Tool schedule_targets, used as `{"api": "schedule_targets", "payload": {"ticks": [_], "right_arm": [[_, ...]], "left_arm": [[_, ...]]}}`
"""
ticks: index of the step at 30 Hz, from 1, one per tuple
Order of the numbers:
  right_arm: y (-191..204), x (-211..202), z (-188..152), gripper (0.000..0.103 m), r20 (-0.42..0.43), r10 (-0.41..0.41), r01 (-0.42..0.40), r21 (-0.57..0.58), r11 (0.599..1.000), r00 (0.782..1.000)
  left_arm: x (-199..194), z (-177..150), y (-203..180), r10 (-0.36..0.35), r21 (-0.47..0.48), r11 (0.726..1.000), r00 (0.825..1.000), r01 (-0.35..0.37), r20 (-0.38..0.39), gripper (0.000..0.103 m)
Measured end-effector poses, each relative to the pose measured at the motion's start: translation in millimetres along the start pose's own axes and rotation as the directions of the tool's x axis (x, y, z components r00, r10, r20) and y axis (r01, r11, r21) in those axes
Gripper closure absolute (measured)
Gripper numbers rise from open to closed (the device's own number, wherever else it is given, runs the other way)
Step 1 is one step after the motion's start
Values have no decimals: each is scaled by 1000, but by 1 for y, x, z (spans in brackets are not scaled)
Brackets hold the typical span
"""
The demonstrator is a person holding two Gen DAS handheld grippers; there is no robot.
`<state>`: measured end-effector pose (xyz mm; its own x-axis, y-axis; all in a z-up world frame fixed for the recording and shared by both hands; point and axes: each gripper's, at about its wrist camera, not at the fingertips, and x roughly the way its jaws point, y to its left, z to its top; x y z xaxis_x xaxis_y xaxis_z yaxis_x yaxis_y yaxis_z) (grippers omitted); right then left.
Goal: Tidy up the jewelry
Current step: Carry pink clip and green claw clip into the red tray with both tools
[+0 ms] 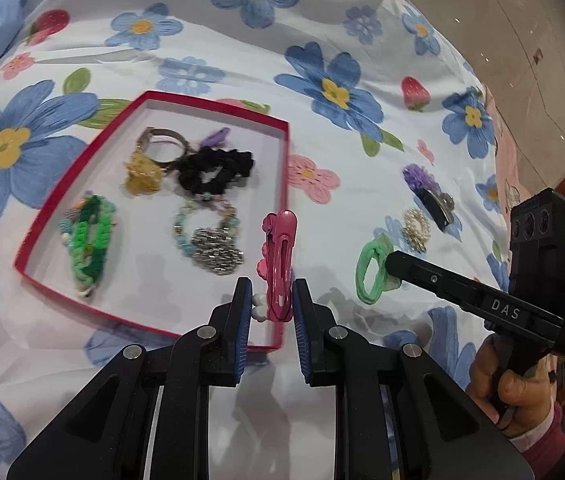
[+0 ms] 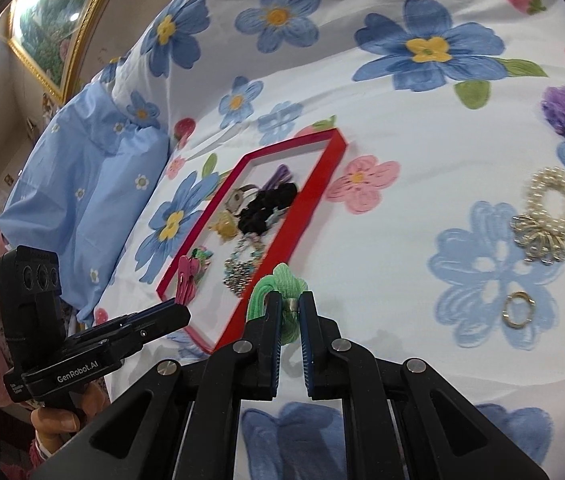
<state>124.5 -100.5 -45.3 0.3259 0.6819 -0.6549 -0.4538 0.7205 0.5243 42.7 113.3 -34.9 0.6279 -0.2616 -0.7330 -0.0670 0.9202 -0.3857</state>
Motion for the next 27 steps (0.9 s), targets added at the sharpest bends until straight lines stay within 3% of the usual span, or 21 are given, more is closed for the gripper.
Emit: {"api": "schedule_targets", "payload": {"ticks": [10, 17, 27], "right_arm": [[32, 28, 10, 95, -31, 30, -31, -49, 998, 999], [55, 55, 15, 95, -69, 43, -49, -96, 994, 997], [64, 99, 24, 95, -139, -13, -7, -142, 990, 990]], "left_arm": [[-13, 5, 42, 53, -59, 997, 998, -52, 19, 85], [-8, 14, 69, 79, -84, 993, 997, -80, -10, 85], [13, 20, 86, 129, -65, 989, 990, -133, -65, 85]]}}
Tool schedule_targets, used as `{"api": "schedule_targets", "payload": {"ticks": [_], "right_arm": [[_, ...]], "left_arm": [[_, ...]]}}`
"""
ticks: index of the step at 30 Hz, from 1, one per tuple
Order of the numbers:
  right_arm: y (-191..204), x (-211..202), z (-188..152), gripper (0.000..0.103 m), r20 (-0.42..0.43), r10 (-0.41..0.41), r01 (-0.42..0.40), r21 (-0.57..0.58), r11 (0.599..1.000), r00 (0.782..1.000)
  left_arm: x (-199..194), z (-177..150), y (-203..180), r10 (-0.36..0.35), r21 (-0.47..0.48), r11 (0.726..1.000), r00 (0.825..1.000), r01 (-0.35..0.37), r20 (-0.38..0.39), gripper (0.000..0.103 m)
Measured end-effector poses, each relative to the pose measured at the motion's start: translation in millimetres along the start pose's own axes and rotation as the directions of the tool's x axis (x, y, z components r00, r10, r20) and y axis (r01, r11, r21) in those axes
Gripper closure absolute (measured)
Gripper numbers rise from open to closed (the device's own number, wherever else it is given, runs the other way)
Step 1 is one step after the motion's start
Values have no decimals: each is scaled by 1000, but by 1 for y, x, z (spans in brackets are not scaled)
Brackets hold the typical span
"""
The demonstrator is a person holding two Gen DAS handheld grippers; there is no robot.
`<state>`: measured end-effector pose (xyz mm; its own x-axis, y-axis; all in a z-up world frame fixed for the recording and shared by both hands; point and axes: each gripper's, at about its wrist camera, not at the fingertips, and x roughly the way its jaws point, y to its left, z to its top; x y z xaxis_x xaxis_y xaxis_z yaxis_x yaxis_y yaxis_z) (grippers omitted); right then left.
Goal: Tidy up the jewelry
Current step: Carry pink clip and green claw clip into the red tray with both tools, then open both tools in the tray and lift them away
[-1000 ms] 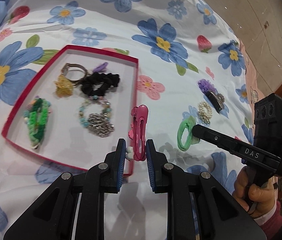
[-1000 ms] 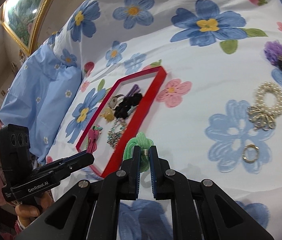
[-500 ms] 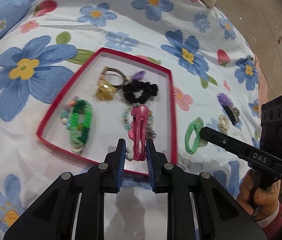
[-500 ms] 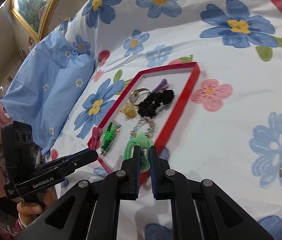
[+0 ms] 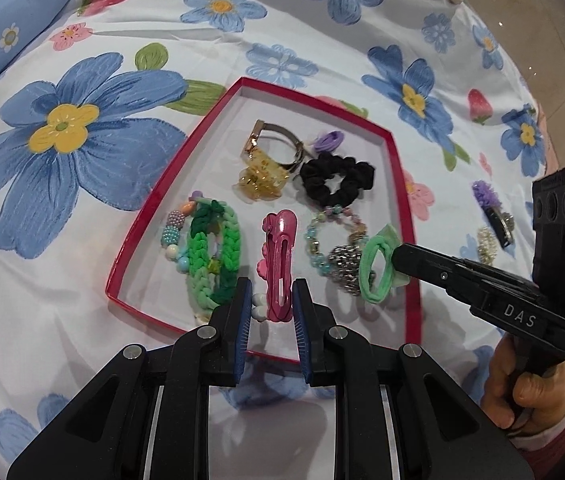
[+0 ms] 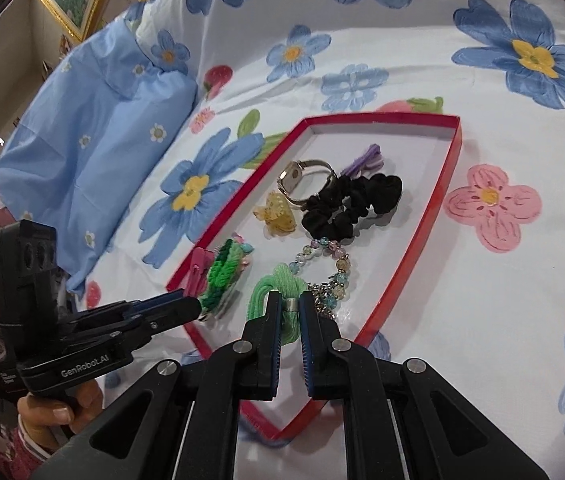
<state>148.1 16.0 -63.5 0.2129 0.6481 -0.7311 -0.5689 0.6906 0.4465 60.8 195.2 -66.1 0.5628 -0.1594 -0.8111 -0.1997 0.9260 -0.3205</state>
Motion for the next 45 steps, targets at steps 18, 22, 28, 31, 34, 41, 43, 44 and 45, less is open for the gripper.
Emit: {"api": "schedule_targets", "payload": {"ticks": [18, 22, 28, 31, 34, 41, 43, 44, 45], "right_arm": [[-3, 23, 2, 90, -68, -71, 68, -47, 997, 995], [-2, 24, 3, 90, -69, -72, 69, -47, 997, 995], [-2, 25, 3, 90, -70, -76, 73, -50, 996, 995], [-1, 25, 4, 90, -71, -77, 74, -48, 996, 995], [-1, 26, 4, 89, -73, -75, 71, -48, 996, 995], [0, 24, 3, 84, -72, -61, 59, -40, 997, 996], [0, 21, 3, 80, -61, -55, 53, -37, 998, 997], [1, 19, 2, 79, -55, -53, 51, -34, 998, 997], [0, 16, 2, 77, -41, -49, 47, -27, 999, 998]], "left_arm": [[33, 1, -1, 47, 29, 999, 994, -44, -95, 84], [35, 2, -1, 48, 28, 999, 994, -45, -98, 84], [37, 2, -2, 58, 38, 998, 992, -54, -109, 84], [38, 3, -3, 57, 39, 998, 992, -53, -111, 84], [38, 3, -3, 55, 34, 998, 992, -51, -110, 84], [34, 2, -2, 48, 24, 999, 993, -46, -111, 82], [31, 2, -2, 45, 19, 999, 994, -43, -104, 77], [29, 2, -2, 42, 18, 999, 994, -41, -101, 73], [28, 1, -3, 39, 16, 999, 994, -38, -97, 71]]}}
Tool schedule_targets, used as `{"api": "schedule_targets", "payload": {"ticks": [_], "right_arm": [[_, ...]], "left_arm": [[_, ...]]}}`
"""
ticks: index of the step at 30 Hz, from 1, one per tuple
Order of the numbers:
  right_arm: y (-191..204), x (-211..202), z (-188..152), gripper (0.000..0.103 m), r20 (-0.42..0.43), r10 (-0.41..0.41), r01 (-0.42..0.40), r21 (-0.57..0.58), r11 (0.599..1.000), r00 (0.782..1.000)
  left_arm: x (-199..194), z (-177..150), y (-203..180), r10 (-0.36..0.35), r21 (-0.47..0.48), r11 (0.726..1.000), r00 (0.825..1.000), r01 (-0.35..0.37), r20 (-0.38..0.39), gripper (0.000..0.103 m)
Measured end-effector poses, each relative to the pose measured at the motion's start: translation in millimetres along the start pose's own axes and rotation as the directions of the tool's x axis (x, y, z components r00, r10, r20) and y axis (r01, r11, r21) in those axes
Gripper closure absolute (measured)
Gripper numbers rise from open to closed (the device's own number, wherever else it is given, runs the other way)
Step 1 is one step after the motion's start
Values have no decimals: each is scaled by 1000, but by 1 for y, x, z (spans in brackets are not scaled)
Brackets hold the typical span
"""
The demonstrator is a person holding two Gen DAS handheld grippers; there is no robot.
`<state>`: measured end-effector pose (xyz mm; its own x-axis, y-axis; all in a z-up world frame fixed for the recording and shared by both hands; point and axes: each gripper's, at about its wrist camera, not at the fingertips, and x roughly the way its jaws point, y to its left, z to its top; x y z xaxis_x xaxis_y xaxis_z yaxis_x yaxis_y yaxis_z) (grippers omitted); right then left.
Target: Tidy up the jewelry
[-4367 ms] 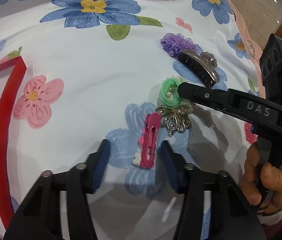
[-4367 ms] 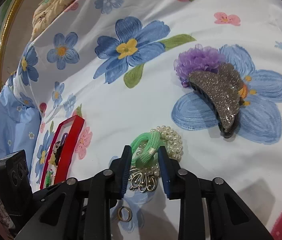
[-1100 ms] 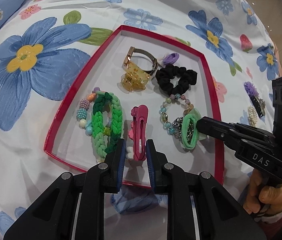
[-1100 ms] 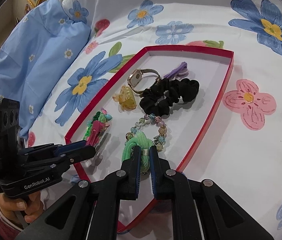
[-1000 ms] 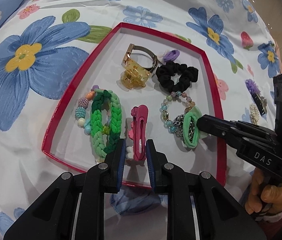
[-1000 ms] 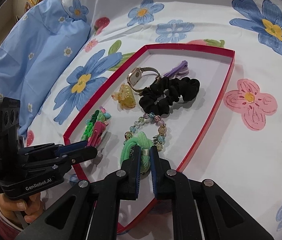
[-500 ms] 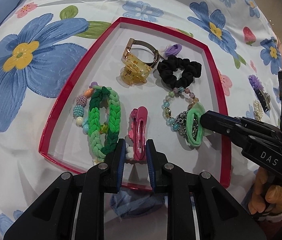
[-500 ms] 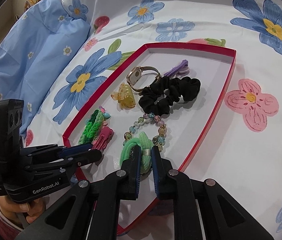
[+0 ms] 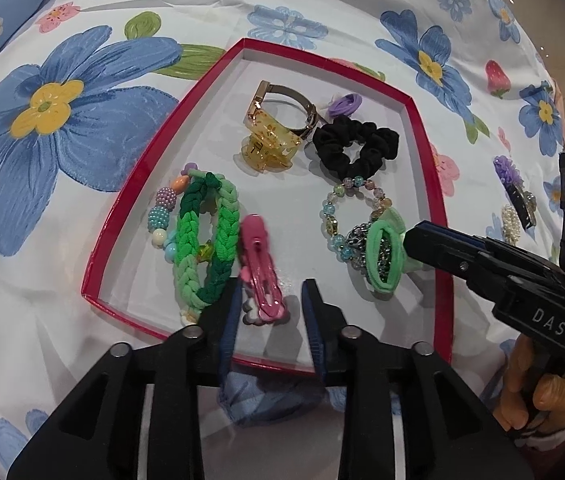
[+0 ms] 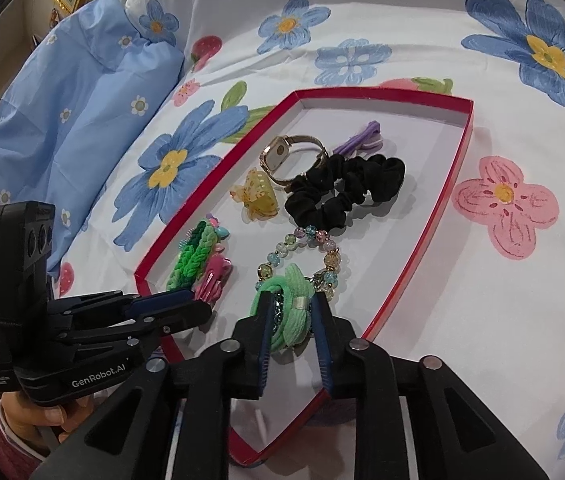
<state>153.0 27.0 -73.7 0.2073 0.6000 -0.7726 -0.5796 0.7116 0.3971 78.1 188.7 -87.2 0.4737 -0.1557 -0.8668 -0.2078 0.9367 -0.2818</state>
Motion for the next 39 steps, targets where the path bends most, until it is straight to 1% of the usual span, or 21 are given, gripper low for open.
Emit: {"api": "schedule_targets", "payload": {"ticks": [10, 13, 16, 18, 20, 23, 24, 25, 26, 28, 31, 33, 35, 37, 39], "right_arm": [[3, -19, -1, 75, 45, 12, -13, 15, 1000, 999], [4, -24, -2, 70, 57, 17, -19, 19, 1000, 998], [6, -30, -4, 68, 70, 24, -25, 18, 1000, 997], [7, -35, -5, 68, 78, 30, -31, 17, 999, 997], [7, -38, -7, 68, 87, 35, -37, 20, 999, 996], [6, -46, -13, 60, 107, 55, -59, 38, 998, 993], [5, -49, -15, 55, 116, 64, -70, 45, 997, 991], [4, -55, -21, 48, 136, 81, -90, 60, 994, 987], [4, -58, -24, 44, 145, 88, -99, 68, 993, 985], [3, -66, -36, 30, 170, 114, -131, 93, 987, 979], [2, -75, -51, 27, 192, 139, -163, 117, 980, 972], [2, -82, -62, 25, 205, 144, -173, 134, 976, 968], [2, -89, -71, 22, 228, 140, -174, 135, 976, 964], [2, -95, -79, 17, 249, 122, -159, 135, 978, 961], [2, -100, -84, 16, 263, 103, -141, 131, 981, 959]], "left_arm": [[-6, -5, -4, 6, -1, 1000, 1000, -6, 11, 67], [-12, -7, -5, 11, -10, 1000, 1000, -11, 29, 61], [-24, -11, -4, 15, -24, 1000, 998, -14, 59, 50], [-32, -15, -3, 20, -35, 999, 997, -17, 75, 34], [-43, -22, -2, 14, -52, 999, 994, -9, 105, 28], [-59, -32, 1, 2, -96, 995, 987, 14, 159, 20], [-63, -36, 3, -3, -117, 993, 984, 24, 177, 17], [-67, -40, 5, -11, -133, 990, 981, 38, 192, 16], [-70, -46, 6, -24, -148, 987, 978, 56, 207, 14], [-73, -56, 7, -38, -169, 983, 976, 76, 216, 11], [-75, -73, 10, -71, -198, 973, 972, 117, 225, 10], [-77, -84, 11, -74, -215, 969, 970, 125, 232, 10], [-80, -93, 10, -63, -216, 969, 968, 117, 243, 10], [-84, -99, 8, -41, -208, 974, 967, 95, 250, 10], [-91, -105, 5, -15, -195, 978, 964, 69, 265, 10]]}}
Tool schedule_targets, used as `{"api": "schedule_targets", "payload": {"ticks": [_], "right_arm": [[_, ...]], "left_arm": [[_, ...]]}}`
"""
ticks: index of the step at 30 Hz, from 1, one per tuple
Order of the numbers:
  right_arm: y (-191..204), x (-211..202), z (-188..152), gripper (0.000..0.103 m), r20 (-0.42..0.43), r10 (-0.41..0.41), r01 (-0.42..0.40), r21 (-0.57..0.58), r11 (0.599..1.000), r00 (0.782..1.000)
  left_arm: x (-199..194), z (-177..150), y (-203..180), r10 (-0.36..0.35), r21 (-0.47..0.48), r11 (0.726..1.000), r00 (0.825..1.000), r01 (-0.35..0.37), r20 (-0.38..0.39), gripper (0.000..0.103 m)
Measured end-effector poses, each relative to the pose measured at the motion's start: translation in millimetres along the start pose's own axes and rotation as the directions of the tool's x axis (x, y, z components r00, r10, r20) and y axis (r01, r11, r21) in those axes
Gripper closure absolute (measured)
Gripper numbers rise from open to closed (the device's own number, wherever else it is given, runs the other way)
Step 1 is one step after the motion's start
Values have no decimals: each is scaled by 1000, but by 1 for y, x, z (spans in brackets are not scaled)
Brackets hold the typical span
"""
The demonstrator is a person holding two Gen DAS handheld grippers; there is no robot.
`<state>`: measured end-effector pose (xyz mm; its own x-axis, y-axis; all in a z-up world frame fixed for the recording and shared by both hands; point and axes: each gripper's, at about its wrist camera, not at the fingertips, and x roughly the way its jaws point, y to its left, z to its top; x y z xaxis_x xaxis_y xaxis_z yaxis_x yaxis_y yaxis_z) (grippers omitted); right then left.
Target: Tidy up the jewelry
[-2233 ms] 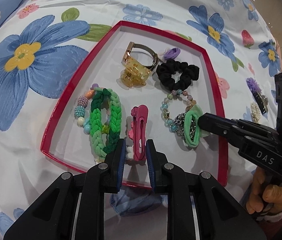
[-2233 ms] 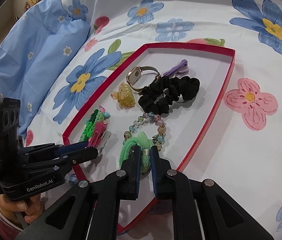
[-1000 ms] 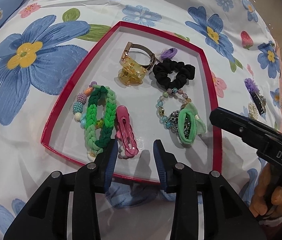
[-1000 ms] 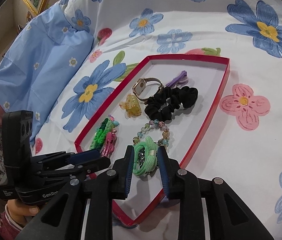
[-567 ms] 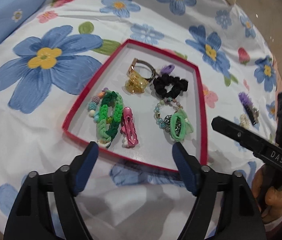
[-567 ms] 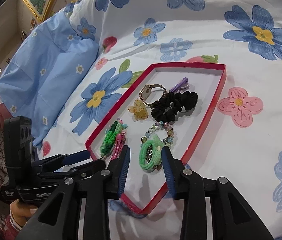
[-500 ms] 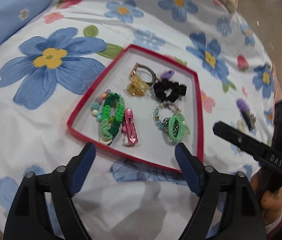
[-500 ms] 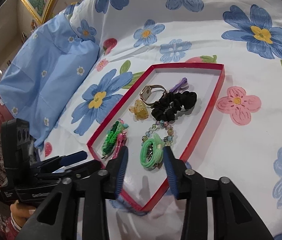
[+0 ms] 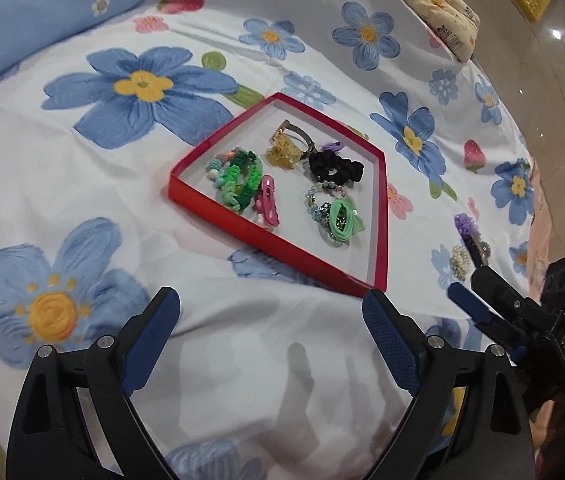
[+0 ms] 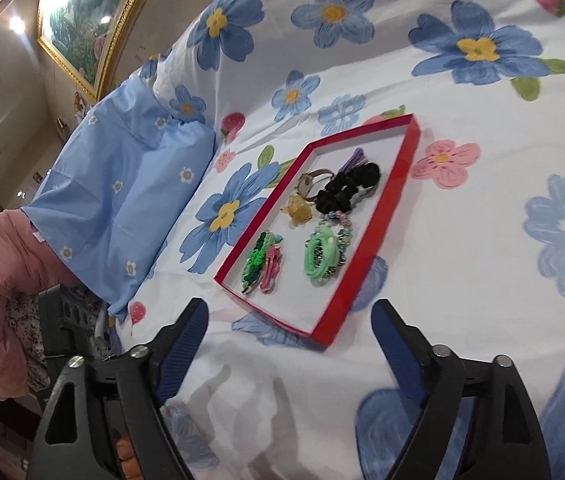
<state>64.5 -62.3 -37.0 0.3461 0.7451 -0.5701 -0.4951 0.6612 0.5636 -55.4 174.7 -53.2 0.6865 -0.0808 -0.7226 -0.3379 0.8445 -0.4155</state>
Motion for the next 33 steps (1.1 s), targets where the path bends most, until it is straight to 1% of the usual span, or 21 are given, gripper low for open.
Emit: {"api": "schedule_targets", "payload": {"ticks": [3, 7, 9, 13, 15, 18, 21, 23, 24, 25, 26, 27, 29, 31, 33], "right_arm": [[2, -10, -8, 16, 30, -40, 41, -32, 999, 999], [4, -19, -17, 16, 62, -70, 74, -75, 994, 996], [6, -22, -24, 15, 75, -93, 101, -105, 989, 993], [14, -25, -33, 15, 88, -115, 129, -172, 977, 990], [18, -27, -36, 15, 88, -115, 131, -205, 970, 989], [27, -30, -34, 15, 90, -123, 142, -250, 958, 988], [39, -41, -21, 15, 128, -127, 160, -296, 942, 984], [49, -48, -12, 15, 158, -122, 169, -326, 930, 980], [57, -55, -5, 12, 184, -121, 179, -346, 921, 975], [63, -60, 0, 6, 210, -124, 195, -362, 911, 970], [67, -63, 3, 2, 228, -126, 207, -374, 904, 965], [72, -67, 6, 0, 257, -126, 222, -392, 893, 958], [79, -68, 7, 0, 297, -125, 246, -416, 875, 947], [79, -61, 4, 0, 303, -128, 253, -423, 870, 944], [74, -50, -1, 0, 287, -146, 256, -398, 881, 947]], "left_arm": [[-8, -6, -4, 35, 33, 999, 999, -36, 20, 10], [-15, -15, -4, 73, 52, 996, 997, -75, 35, 10], [-19, -20, -3, 79, 51, 995, 996, -81, 45, 10], [-22, -26, -3, 82, 54, 995, 996, -84, 46, 10], [-25, -26, -5, 90, 67, 993, 995, -93, 47, 10], [-36, -22, -15, 112, 118, 986, 990, -121, 81, 10], [-50, -11, -29, 122, 187, 971, 984, -145, 131, 9], [-61, -2, -39, 132, 227, 959, 975, -171, 178, 7], [-66, 3, -42, 138, 236, 954, 970, -184, 201, 2], [-72, 8, -46, 146, 244, 948, 961, -203, 234, 0], [-74, 11, -48, 150, 247, 945, 956, -214, 252, 0], [-75, 14, -50, 167, 246, 939, 946, -239, 279, 0], [-71, 18, -48, 193, 236, 934, 935, -267, 296, 0], [-62, 17, -44, 195, 227, 937, 938, -265, 287, 0], [-51, 14, -37, 200, 204, 944, 941, -260, 275, 0]]}}
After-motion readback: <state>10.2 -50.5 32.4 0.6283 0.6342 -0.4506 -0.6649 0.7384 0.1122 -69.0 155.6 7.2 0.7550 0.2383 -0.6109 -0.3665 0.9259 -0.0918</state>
